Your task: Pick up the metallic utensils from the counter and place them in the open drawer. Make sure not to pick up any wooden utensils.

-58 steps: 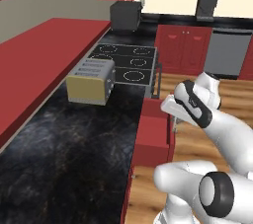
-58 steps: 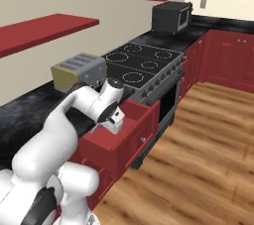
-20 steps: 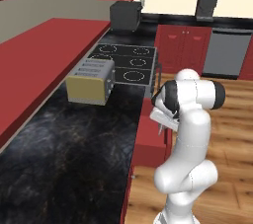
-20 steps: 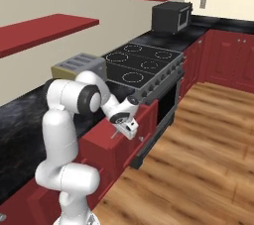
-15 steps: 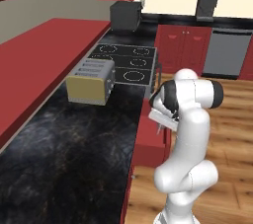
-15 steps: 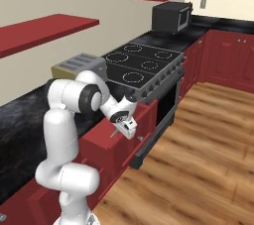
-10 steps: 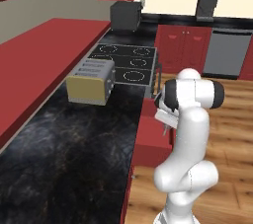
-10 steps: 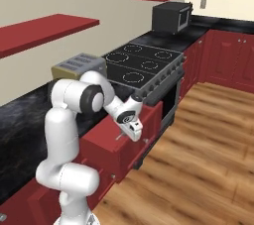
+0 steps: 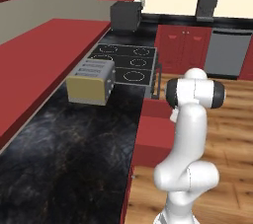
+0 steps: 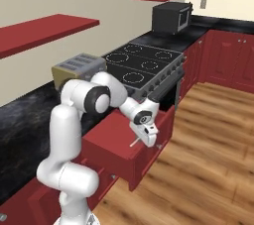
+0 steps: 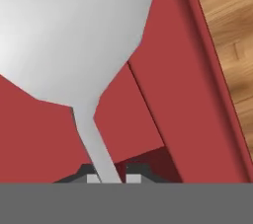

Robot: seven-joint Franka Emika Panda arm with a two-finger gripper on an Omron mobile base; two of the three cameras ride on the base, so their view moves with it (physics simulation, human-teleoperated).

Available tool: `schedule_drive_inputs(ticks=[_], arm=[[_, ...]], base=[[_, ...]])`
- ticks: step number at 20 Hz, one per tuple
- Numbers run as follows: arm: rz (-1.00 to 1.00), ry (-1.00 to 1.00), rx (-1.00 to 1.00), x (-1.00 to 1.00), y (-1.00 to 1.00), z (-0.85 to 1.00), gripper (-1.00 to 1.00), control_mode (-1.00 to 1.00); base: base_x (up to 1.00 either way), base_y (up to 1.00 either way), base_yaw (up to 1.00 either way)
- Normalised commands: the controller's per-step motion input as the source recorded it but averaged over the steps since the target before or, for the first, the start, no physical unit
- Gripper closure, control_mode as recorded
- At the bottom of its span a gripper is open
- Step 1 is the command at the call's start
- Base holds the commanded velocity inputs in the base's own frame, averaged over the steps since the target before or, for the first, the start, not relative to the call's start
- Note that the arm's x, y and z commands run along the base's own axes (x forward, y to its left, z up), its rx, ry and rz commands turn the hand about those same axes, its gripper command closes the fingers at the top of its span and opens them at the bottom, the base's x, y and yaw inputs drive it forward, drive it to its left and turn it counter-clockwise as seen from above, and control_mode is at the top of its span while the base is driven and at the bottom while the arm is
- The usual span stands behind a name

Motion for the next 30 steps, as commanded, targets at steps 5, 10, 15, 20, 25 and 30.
schedule_drive_inputs(ticks=[5,10,15,20,25,30], arm=[[-0.01,0.14,0.06,-0.26,-1.00,-0.56,1.00,-1.00],[-0.01,0.17,0.04,-0.46,-1.00,-0.58,1.00,-1.00],[-0.01,0.09,0.04,-0.73,-0.99,-0.36,1.00,-1.00],[0.00,-0.01,0.13,-0.40,0.05,0.51,1.00,-1.00],[0.01,-0.17,0.05,-0.20,0.37,1.00,1.00,-1.00],[0.13,0.13,0.00,0.17,0.67,0.46,1.00,-1.00]], base=[[0.00,0.00,0.00],[0.00,0.00,0.00],[0.00,0.00,0.00],[0.00,0.00,0.00],[0.00,0.00,0.00],[0.00,0.00,0.00]])
